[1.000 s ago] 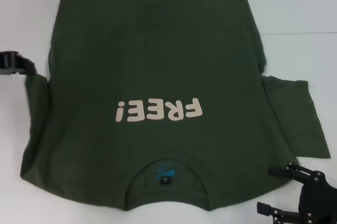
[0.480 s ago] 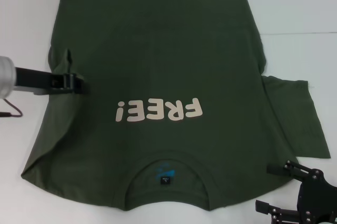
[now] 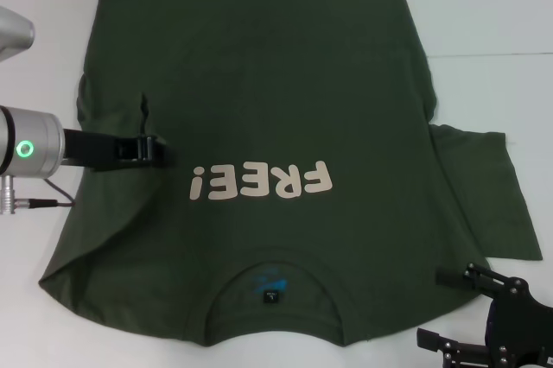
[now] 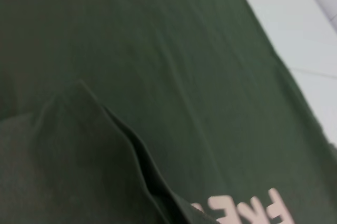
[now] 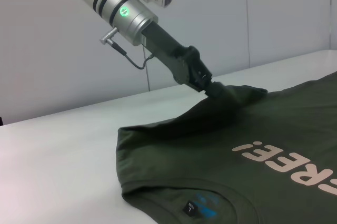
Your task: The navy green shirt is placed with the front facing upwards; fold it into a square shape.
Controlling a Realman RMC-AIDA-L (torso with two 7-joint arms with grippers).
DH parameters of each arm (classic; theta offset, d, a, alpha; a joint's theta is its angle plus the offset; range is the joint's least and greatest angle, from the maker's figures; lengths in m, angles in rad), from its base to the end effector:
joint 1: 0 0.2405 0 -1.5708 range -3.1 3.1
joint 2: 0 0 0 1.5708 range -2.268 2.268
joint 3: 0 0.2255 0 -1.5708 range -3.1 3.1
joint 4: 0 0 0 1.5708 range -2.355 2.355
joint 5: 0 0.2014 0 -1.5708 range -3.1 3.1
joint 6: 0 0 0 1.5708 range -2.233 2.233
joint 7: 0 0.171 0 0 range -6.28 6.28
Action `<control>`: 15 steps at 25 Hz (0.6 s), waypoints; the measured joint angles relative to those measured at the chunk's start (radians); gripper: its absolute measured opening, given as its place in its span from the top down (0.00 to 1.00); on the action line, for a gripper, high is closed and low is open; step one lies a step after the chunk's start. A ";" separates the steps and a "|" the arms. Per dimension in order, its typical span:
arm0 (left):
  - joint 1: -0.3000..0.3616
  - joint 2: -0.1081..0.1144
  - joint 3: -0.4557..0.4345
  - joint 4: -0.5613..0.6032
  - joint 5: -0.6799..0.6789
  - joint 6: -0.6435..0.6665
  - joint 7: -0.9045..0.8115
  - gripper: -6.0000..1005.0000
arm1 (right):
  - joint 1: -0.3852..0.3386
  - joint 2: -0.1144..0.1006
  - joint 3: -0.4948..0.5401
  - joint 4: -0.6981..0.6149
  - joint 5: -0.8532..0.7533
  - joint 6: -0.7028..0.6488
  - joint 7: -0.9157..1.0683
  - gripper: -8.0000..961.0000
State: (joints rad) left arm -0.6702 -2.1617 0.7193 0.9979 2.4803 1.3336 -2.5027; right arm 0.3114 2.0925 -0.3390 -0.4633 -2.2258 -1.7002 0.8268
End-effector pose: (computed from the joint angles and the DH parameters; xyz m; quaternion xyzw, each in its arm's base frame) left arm -0.2160 0.3801 0.0071 -0.7950 -0.5609 -0.1025 0.2072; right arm 0.2923 0.2230 -0.0236 -0.9323 0.1648 0.2635 0.1849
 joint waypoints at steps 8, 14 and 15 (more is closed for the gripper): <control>0.000 0.011 -0.007 -0.044 -0.085 -0.035 0.002 0.90 | 0.003 0.000 0.000 0.000 0.000 -0.001 0.000 0.05; 0.013 0.012 -0.003 -0.080 -0.125 -0.093 0.011 0.90 | 0.003 0.000 0.000 0.000 0.000 -0.003 0.000 0.05; 0.014 0.012 -0.001 -0.086 -0.124 -0.103 0.014 0.90 | 0.004 0.000 0.000 0.000 0.000 -0.004 0.000 0.05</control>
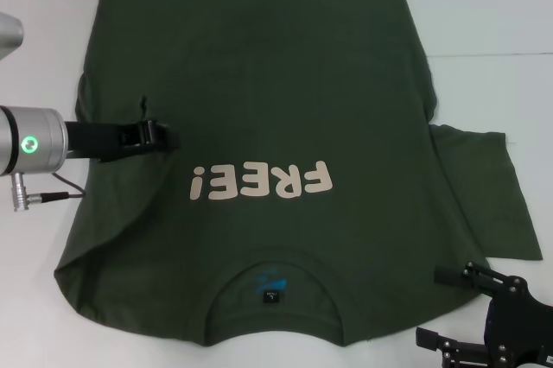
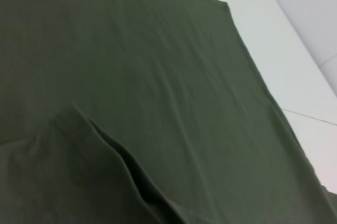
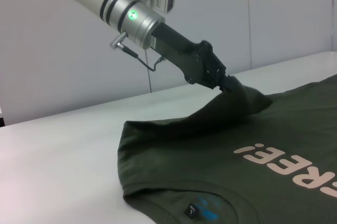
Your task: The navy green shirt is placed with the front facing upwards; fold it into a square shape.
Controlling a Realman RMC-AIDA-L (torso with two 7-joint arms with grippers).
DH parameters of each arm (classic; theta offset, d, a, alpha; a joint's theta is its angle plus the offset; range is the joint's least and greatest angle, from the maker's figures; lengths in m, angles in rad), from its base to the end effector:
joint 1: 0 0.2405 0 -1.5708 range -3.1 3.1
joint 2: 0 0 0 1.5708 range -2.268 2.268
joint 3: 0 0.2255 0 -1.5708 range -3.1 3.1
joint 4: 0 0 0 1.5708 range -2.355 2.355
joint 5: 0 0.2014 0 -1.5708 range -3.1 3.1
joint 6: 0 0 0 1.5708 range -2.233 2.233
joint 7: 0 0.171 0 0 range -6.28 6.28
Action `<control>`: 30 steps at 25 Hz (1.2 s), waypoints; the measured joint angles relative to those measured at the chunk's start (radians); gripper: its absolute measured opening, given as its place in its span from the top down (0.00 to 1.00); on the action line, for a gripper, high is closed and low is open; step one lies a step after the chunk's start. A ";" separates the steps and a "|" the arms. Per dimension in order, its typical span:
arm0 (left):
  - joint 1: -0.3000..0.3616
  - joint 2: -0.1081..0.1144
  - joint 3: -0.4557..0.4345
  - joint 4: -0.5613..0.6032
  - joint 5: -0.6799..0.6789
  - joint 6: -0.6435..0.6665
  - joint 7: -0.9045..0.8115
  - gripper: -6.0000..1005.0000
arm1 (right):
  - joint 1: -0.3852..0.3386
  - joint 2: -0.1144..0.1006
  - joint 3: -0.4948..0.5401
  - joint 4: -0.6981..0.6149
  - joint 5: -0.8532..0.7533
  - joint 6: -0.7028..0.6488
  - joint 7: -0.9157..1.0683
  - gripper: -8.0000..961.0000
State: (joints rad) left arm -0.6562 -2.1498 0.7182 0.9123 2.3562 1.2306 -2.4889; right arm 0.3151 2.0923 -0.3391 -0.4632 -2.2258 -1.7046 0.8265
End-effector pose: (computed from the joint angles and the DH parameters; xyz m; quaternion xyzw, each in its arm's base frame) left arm -0.2192 0.3890 0.0033 -0.7689 -0.5812 -0.1608 0.2123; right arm 0.2909 0.2237 -0.0235 -0.9326 0.1622 0.2654 0.1832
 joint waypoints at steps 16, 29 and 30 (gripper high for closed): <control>0.065 0.017 -0.008 -0.012 -0.144 -0.006 0.091 0.74 | 0.001 0.000 0.000 0.000 0.000 -0.003 0.000 0.05; 0.171 0.060 -0.069 0.016 -0.426 0.379 0.550 0.22 | 0.020 -0.007 0.003 -0.096 0.074 -0.100 0.357 0.05; 0.182 0.060 -0.073 0.018 -0.436 0.414 0.596 0.19 | 0.026 -0.007 0.003 -0.120 0.078 -0.111 0.425 0.05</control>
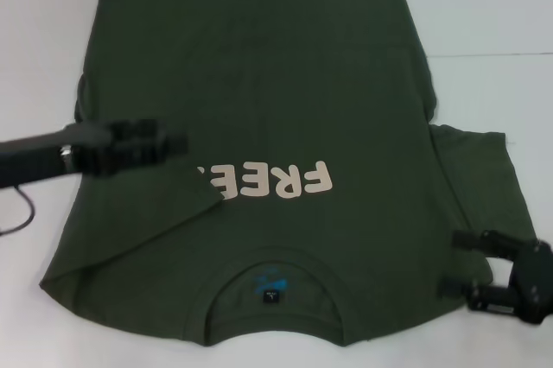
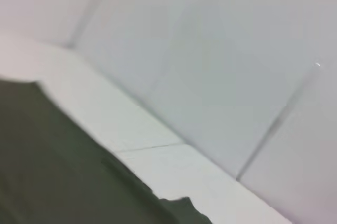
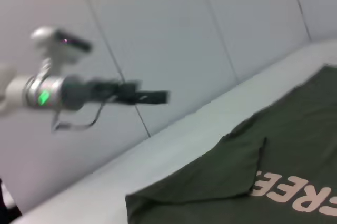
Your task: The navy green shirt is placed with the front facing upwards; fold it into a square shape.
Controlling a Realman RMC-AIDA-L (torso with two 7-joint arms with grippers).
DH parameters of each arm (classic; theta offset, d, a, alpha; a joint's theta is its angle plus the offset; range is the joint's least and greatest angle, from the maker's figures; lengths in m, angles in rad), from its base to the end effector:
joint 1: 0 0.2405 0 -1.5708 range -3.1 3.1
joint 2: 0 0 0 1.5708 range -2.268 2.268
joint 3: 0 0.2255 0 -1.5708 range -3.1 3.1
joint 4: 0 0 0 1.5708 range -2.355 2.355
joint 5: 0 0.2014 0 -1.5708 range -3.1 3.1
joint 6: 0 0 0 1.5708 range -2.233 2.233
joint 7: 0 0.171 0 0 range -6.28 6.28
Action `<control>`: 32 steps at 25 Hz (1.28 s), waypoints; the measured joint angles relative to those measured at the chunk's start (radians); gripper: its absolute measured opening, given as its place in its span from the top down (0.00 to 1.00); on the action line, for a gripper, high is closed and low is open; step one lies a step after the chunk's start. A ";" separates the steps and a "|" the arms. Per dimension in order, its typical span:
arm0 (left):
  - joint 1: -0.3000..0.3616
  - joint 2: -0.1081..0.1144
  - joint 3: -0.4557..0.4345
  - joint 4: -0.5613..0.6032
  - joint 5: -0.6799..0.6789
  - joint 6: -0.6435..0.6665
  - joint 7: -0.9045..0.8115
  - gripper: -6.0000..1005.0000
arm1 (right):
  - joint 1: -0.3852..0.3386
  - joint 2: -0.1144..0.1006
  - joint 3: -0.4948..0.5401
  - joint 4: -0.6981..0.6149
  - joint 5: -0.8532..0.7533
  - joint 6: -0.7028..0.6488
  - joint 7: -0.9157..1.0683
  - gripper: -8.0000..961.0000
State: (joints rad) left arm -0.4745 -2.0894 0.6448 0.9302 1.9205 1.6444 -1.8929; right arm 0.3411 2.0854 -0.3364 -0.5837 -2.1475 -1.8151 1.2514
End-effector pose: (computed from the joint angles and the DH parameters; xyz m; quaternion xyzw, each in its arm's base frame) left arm -0.2057 0.3283 0.0468 -0.8735 -0.3604 -0.3010 0.1285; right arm 0.2744 0.2412 0.0097 -0.8906 0.2863 0.3239 0.1414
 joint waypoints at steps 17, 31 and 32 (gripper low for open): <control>0.243 -0.058 -0.011 0.076 0.092 0.189 0.533 0.09 | 0.239 -0.091 -0.205 -0.379 -0.244 0.010 1.031 0.05; 0.262 -0.063 -0.013 0.066 0.097 0.206 0.548 0.09 | 0.367 -0.165 -0.234 -0.462 -0.631 0.192 1.371 0.05; 0.262 -0.064 -0.013 0.064 0.097 0.206 0.549 0.09 | 0.368 -0.165 -0.237 -0.458 -0.639 0.206 1.377 0.05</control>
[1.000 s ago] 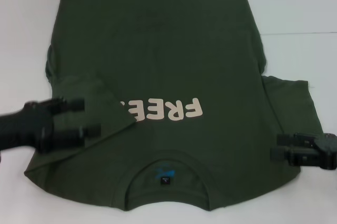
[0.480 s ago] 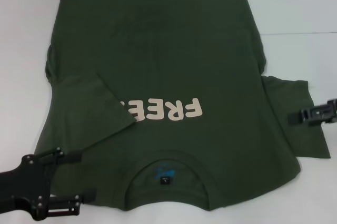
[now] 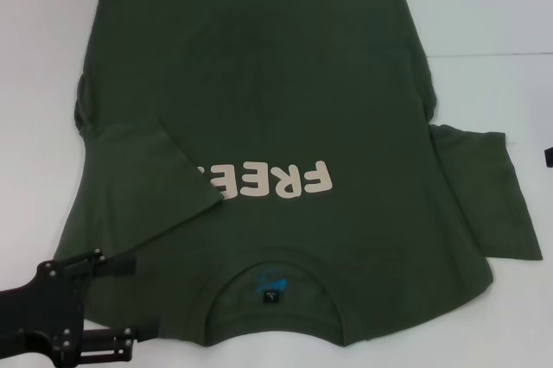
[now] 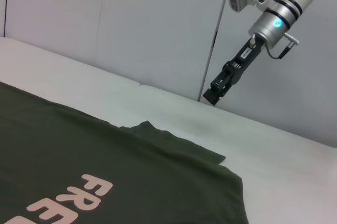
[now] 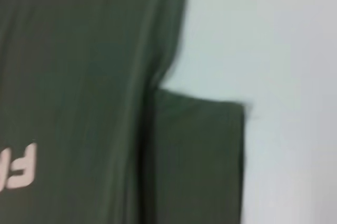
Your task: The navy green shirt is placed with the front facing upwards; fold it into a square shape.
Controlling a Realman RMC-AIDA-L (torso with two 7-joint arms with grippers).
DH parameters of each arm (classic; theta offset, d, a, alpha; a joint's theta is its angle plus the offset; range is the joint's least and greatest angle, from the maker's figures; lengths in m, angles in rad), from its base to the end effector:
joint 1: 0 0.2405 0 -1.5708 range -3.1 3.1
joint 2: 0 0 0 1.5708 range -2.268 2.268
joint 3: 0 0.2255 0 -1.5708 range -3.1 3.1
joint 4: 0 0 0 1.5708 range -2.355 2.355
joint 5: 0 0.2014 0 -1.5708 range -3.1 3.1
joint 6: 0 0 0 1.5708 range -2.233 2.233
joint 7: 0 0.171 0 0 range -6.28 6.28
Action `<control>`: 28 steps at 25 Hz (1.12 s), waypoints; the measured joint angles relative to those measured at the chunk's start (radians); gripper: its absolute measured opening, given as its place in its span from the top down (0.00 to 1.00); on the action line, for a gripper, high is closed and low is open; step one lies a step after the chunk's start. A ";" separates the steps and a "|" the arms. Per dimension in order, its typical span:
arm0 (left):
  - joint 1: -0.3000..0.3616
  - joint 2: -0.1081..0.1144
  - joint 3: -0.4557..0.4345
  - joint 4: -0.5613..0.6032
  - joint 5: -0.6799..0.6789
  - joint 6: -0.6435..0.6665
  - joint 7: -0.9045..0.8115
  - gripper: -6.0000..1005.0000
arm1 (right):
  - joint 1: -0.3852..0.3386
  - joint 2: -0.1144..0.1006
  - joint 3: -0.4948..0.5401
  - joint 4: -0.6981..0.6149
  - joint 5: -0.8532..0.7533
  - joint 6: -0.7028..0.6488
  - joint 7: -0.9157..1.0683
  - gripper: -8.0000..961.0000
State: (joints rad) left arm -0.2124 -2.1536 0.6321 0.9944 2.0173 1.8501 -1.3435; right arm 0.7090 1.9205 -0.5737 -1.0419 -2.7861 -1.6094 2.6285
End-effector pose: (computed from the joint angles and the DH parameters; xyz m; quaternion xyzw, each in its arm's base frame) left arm -0.2569 0.2326 0.0253 -0.9384 -0.2042 -0.2441 0.1345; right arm 0.2768 0.3657 0.1208 -0.7270 0.6284 -0.0320 0.2747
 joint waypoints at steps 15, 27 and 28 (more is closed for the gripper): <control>-0.004 -0.006 0.000 -0.013 -0.009 -0.002 0.020 0.09 | 0.018 0.007 -0.048 0.185 -0.016 0.147 0.009 0.05; -0.008 -0.006 0.000 -0.025 -0.009 -0.006 0.021 0.09 | 0.021 0.025 -0.049 0.265 -0.010 0.238 0.004 0.05; -0.008 -0.006 0.000 -0.025 -0.009 -0.006 0.021 0.09 | 0.022 0.026 -0.049 0.268 -0.010 0.240 0.003 0.05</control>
State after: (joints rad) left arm -0.2209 -2.1595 0.6320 0.9690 2.0079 1.8444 -1.3223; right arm 0.7313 1.9470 -0.6228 -0.7738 -2.7961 -1.3692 2.6312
